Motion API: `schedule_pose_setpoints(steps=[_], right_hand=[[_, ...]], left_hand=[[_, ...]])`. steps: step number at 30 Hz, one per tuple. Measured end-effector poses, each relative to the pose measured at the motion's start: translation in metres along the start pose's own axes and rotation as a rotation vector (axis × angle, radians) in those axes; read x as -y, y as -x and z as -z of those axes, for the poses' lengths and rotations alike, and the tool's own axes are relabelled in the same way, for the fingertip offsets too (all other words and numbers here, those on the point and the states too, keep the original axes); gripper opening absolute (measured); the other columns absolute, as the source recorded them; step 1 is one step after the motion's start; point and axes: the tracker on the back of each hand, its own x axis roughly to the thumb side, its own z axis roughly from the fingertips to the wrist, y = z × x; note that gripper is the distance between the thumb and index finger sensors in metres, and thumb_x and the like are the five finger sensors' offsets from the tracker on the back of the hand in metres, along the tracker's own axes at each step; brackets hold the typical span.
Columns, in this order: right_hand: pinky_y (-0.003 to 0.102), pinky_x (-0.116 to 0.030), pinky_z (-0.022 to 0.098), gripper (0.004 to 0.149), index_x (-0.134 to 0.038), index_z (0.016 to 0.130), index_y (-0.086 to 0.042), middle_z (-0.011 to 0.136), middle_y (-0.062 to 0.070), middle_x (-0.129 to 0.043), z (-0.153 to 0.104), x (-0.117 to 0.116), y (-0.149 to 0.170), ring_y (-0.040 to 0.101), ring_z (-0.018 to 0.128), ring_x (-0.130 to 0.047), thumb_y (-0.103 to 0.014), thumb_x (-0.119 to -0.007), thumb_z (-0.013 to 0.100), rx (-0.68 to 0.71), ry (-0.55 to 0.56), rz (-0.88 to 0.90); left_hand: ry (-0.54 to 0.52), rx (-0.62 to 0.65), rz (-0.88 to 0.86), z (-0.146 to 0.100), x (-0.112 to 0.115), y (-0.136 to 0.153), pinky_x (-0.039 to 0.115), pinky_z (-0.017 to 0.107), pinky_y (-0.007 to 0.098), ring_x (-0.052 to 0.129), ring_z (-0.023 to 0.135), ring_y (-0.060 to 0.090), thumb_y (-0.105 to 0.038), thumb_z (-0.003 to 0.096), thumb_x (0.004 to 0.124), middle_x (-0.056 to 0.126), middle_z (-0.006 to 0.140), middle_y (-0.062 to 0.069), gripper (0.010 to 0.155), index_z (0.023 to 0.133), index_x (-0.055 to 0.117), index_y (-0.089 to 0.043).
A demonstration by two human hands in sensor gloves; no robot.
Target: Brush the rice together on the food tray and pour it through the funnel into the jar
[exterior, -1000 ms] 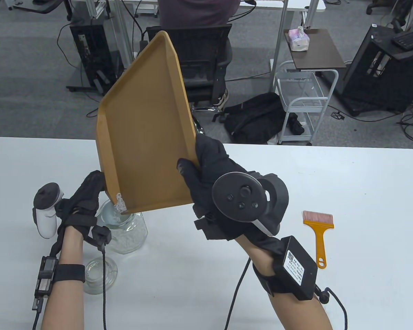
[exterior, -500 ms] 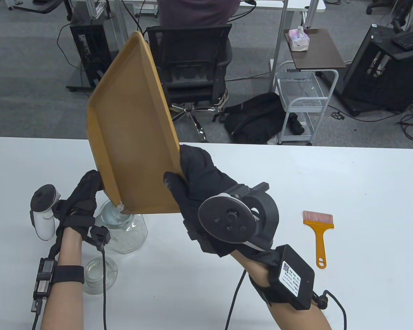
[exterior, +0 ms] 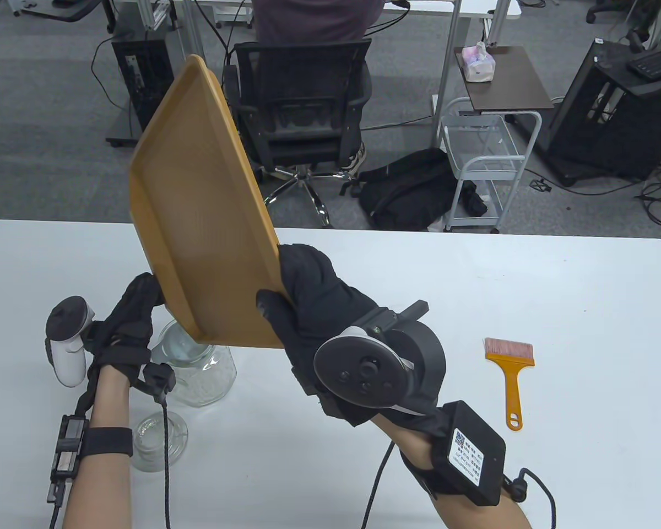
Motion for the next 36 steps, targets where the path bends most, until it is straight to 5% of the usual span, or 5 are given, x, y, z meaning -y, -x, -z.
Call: schedule_pose_setpoints(steps=[11, 16, 23, 27, 36], right_hand=[[0.037, -0.099, 0.026, 0.066, -0.065, 0.09, 0.004, 0.084, 0.025, -0.079, -0.038, 0.031, 0.075, 0.027, 0.042, -0.107, -0.031, -0.092, 0.041, -0.195, 0.027, 0.084], [0.034, -0.095, 0.023, 0.067, -0.07, 0.086, 0.004, 0.075, 0.02, -0.086, -0.078, 0.041, 0.126, 0.02, 0.035, -0.105, -0.037, -0.094, 0.039, -0.35, 0.068, -0.14], [0.033, -0.093, 0.018, 0.069, -0.075, 0.084, 0.006, 0.07, 0.021, -0.089, -0.151, 0.04, 0.223, 0.018, 0.028, -0.103, -0.043, -0.093, 0.039, -0.588, -0.046, -0.152], [0.031, -0.092, 0.014, 0.071, -0.079, 0.081, 0.005, 0.066, 0.02, -0.092, -0.198, 0.023, 0.254, 0.016, 0.022, -0.103, -0.052, -0.087, 0.04, -0.64, -0.133, -0.289], [0.03, -0.091, 0.01, 0.07, -0.083, 0.077, 0.006, 0.061, 0.021, -0.094, -0.266, -0.001, 0.297, 0.015, 0.017, -0.102, -0.052, -0.089, 0.038, -0.735, -0.278, -0.3]], left_hand=[[0.061, 0.117, -0.067, -0.023, -0.005, -0.033, 0.023, 0.077, 0.062, 0.023, 0.112, 0.04, -0.069, 0.0552, 0.056, 0.043, 0.123, 0.018, 0.085, 0.114, 0.03, -0.013], [0.148, 0.189, -0.004, -0.044, 0.01, -0.059, 0.03, 0.075, 0.068, 0.032, 0.11, 0.051, -0.069, 0.0545, 0.057, 0.032, 0.124, 0.02, 0.085, 0.115, 0.031, -0.015], [0.306, 0.271, -0.012, -0.074, 0.055, -0.072, 0.032, 0.075, 0.068, 0.036, 0.108, 0.052, -0.068, 0.0547, 0.057, 0.032, 0.121, 0.027, 0.082, 0.114, 0.042, -0.013], [0.255, 0.263, 0.177, -0.088, 0.094, -0.069, 0.035, 0.073, 0.07, 0.04, 0.104, 0.056, -0.067, 0.0534, 0.06, 0.031, 0.117, 0.034, 0.08, 0.111, 0.051, -0.012], [0.297, 0.07, 0.559, -0.094, 0.154, -0.007, 0.041, 0.07, 0.071, 0.049, 0.1, 0.059, -0.068, 0.0519, 0.06, 0.037, 0.112, 0.04, 0.081, 0.11, 0.053, -0.011]])
